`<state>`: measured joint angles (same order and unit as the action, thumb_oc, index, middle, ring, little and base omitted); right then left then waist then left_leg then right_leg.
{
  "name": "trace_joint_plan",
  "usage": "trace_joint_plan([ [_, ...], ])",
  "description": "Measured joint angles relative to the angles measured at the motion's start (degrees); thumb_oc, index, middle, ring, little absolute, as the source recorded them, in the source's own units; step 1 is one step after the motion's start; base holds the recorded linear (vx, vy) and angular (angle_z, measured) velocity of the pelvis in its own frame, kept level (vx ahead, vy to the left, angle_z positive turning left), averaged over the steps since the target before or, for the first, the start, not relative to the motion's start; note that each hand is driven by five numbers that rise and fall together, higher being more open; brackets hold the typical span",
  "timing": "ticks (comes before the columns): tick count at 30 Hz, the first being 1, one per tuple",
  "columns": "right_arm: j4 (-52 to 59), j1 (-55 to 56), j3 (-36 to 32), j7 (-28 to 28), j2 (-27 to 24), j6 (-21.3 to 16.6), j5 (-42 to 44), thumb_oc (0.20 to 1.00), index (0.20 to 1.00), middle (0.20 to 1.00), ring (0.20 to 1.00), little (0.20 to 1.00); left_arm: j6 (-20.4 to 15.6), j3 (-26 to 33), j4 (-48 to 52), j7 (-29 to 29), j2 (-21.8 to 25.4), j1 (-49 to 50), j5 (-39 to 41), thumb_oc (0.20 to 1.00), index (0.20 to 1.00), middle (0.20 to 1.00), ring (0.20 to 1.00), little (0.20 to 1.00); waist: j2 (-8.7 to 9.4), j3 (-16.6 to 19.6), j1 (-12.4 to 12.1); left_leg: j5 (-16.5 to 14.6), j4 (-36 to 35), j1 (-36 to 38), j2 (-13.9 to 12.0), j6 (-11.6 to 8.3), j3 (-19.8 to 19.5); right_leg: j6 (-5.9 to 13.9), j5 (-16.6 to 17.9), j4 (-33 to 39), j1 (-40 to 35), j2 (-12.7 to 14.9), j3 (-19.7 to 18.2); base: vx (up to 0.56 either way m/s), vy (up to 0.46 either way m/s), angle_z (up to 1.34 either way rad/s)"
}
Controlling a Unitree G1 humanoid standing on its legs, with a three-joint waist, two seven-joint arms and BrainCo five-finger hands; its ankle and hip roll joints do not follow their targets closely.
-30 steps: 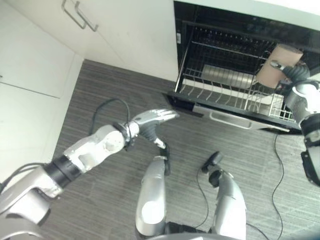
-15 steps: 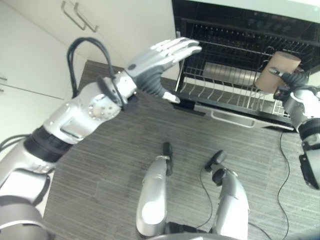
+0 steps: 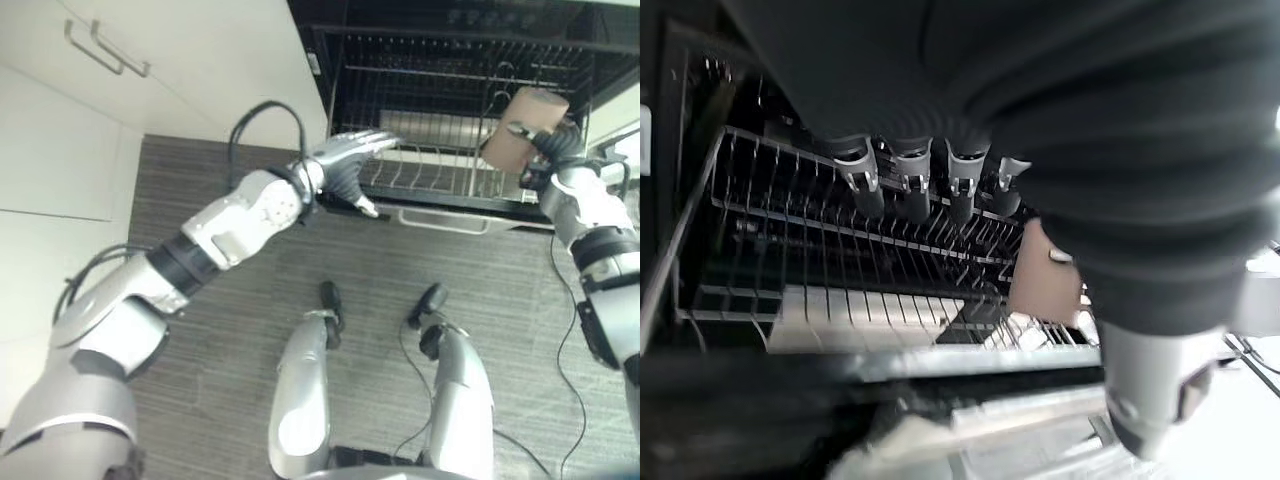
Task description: Place the dishes in the dishwasher.
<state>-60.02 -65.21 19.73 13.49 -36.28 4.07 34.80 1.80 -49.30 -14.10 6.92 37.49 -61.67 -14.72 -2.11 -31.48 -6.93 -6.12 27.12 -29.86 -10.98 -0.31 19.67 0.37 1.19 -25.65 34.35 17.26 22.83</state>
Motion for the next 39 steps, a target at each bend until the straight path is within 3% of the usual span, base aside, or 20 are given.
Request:
trace_joint_plan([
  [7,0.00,-1.08,1.50,0.99,2.13,-0.93,-0.05,0.200,0.200,0.200,0.200,0.200,3.93,-2.31,-5.18,3.83,-4.87,0.29,-0.48,1.000,1.000,1.000,1.000,1.000,0.03,0.00,1.23,-0.06,-0.08,-0.07,-0.53,0.09,1.04,-0.11,1.22,1.81,0.13,-0.91,-0.56,-0.02,0.026,-0.08],
  [10,-0.20,-1.94,2.37,1.42,2.66,-0.73,-0.50,0.200,0.200,0.200,0.200,0.200,6.01,-2.40,-8.00,8.91,-7.02,-1.86,-2.27,1.000,1.000,1.000,1.000,1.000,0.03,0.01,1.51,-0.11,-0.11,-0.11,-0.71,0.15,1.39,0.05,1.42,2.78,0.15,-1.20,-0.77,-0.01,0.027,-0.06],
  [20,-1.10,-5.32,6.87,3.44,2.80,0.89,-2.65,0.200,0.200,0.200,0.200,0.200,5.92,-3.14,-8.89,13.24,-8.32,-3.96,-4.52,1.000,1.000,1.000,1.000,1.000,0.01,0.04,1.67,-0.07,-0.90,-0.26,-0.94,0.14,1.74,-0.13,2.06,3.55,0.26,-1.67,-0.72,0.00,0.003,-0.02],
  [38,-4.95,-11.56,9.11,7.17,2.53,1.65,-2.73,0.200,0.200,0.200,0.200,0.200,5.41,-5.02,-5.43,14.24,-7.37,-4.34,-6.77,1.000,1.000,1.000,1.000,1.000,-0.05,0.07,-0.17,0.26,-1.84,-0.44,-0.89,-0.13,1.35,-0.39,1.76,3.45,0.31,-1.51,0.32,0.01,-0.007,0.01],
  [39,-4.95,-11.93,9.13,7.31,2.45,1.65,-2.73,0.912,0.912,0.912,0.912,0.912,5.44,-5.15,-4.55,14.24,-6.63,-4.36,-6.82,1.000,1.000,1.000,1.000,1.000,-0.07,0.08,-0.25,0.40,-1.94,-0.79,-0.88,-0.18,1.28,-0.42,1.74,3.43,0.63,-1.51,0.41,0.03,-0.031,0.04],
])
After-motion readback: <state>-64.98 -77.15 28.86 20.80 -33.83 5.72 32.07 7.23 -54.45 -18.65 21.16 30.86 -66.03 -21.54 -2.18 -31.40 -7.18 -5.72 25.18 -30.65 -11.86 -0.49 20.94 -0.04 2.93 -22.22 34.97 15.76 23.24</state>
